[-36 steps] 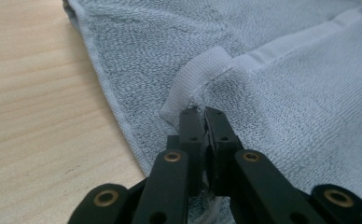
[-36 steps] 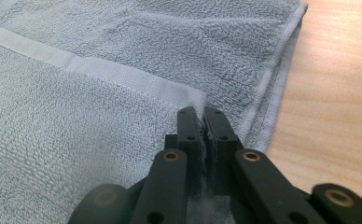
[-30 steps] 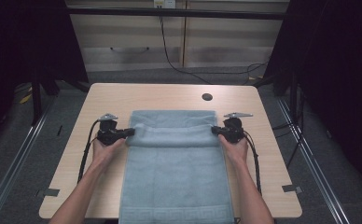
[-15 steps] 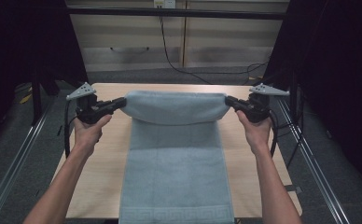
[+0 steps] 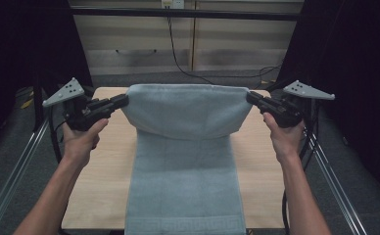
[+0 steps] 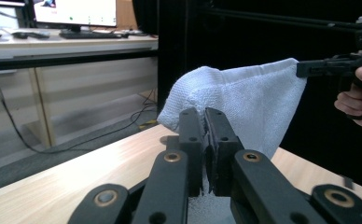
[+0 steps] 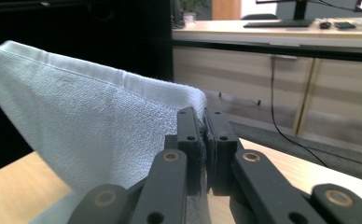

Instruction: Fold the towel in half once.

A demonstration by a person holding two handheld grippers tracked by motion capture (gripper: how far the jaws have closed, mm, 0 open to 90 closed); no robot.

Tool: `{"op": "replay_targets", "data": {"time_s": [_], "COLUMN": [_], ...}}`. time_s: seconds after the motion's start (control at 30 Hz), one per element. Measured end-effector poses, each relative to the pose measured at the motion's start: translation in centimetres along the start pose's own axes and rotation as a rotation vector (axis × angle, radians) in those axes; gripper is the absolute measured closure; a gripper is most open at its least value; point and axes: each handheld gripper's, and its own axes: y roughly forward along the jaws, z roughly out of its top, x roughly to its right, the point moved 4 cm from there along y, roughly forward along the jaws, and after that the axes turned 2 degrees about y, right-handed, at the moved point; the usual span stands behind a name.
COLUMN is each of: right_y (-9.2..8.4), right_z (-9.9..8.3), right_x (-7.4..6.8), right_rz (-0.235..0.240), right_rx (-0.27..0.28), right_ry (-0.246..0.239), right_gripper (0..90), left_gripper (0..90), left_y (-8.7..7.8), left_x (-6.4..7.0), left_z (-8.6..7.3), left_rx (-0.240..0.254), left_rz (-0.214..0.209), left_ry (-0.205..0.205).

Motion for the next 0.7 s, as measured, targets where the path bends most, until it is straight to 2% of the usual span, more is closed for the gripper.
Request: {"op": "replay_targets", "data": {"time_s": [0.2, 0.27, 0.3, 0.47, 0.53, 0.6, 0.7], "right_y": [-3.8, -4.7, -5.1, -6.2, -6.2, -6.3, -6.6], "right_z": [-1.1, -1.8, -2.2, -4.8, -6.1, -7.6, -9.9], "right_x": [-2.5, -3.3, -3.7, -4.7, -4.9, -5.0, -5.0], "right_rz": [0.059, 0.071, 0.075, 0.105, 0.106, 0.113, 0.127], "right_rx": [0.028, 0.018, 0.011, -0.042, -0.068, -0.092, -0.122], "right_ry": [-0.019, -0.031, -0.039, -0.024, -0.018, -0.005, 0.022], "right_gripper": [86.1, 86.1, 86.0, 86.0, 85.9, 86.0, 85.8], "left_gripper": [86.5, 86.5, 86.5, 86.3, 86.3, 86.2, 85.9], "left_y": [-3.1, -4.0, -4.3, -4.7, -4.6, -4.5, -4.7], "left_x": [1.9, 2.8, 3.1, 3.2, 3.4, 3.5, 3.8], "left_z": [-2.1, -3.2, -3.8, -6.4, -7.5, -9.0, -11.3], "left_rx": [-0.008, 0.001, -0.01, -0.045, -0.072, -0.105, -0.142], "left_rz": [-0.039, -0.056, -0.047, -0.06, -0.06, -0.067, -0.086], "left_ry": [0.0, -0.006, 0.004, -0.058, -0.057, -0.069, -0.109]}}
